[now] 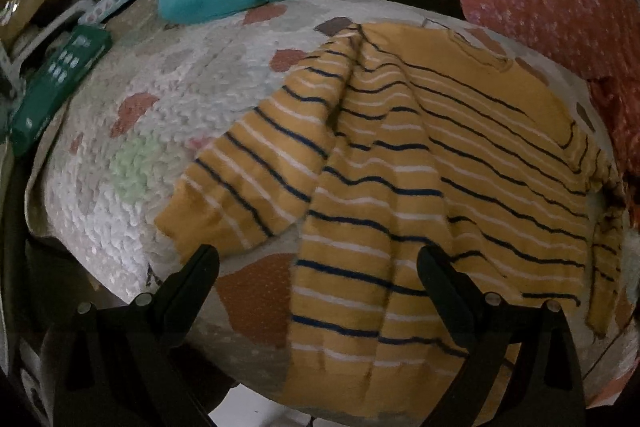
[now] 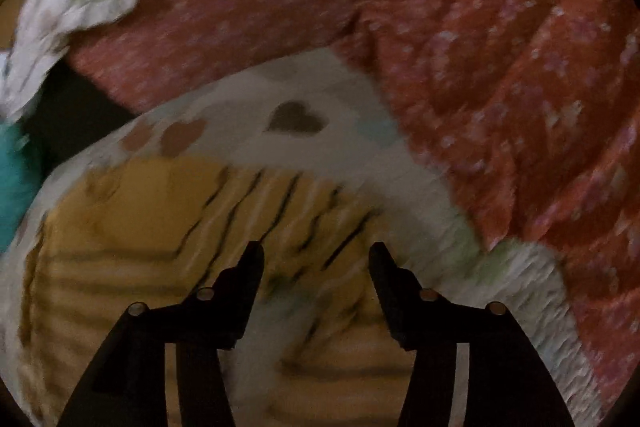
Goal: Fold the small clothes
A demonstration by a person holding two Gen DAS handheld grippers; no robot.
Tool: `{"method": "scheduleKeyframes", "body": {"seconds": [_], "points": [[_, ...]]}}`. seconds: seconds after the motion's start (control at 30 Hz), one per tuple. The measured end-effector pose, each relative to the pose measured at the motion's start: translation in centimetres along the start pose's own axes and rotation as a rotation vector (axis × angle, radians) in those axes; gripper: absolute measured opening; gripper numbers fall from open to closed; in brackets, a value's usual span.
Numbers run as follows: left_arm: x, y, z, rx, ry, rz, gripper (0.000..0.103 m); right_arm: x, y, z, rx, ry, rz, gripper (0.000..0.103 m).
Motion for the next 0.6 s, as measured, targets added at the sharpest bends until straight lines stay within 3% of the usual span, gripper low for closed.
{"method": "scheduleKeyframes", "body": {"seconds": [0.17,0.3,0.4,0.53,0.57,0.6], "points": [[3.7,-0.9,1.6,0.092,-0.079,-0.131,0.099,5.5,-8.1,-0.3,0.236,0.261,0.079,0.059],[5.5,-2.8,3.5,0.171,-0.155,-0.19,0.099,9.2,-15.6,-1.7,0.371,0.346,0.089,0.061],[5.1,-4.1,4.3,0.201,-0.209,-0.165,0.099,11.5,-19.4,-3.1,0.393,0.367,0.06,0.066],[2.1,-5.9,4.9,0.259,-0.353,-0.137,0.099,14.6,-22.3,-5.3,0.349,0.342,-0.056,0.073],[1.2,-6.6,5.1,0.284,-0.372,-0.124,0.093,15.2,-22.7,-5.4,0.34,0.332,-0.079,0.073],[0.6,-7.1,5.4,0.309,-0.382,-0.113,0.075,15.9,-23.4,-5.6,0.337,0.331,-0.101,0.073]]}}
Point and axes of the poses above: each gripper's, at about its wrist camera, not at the fingertips, and z roughly the way its jaws point, x to its left, y to its top, the point moved 9 cm from there along z, roughly the way its jaws point, and after that the axes turned 3 degrees about -z, right-handed, at the moved point
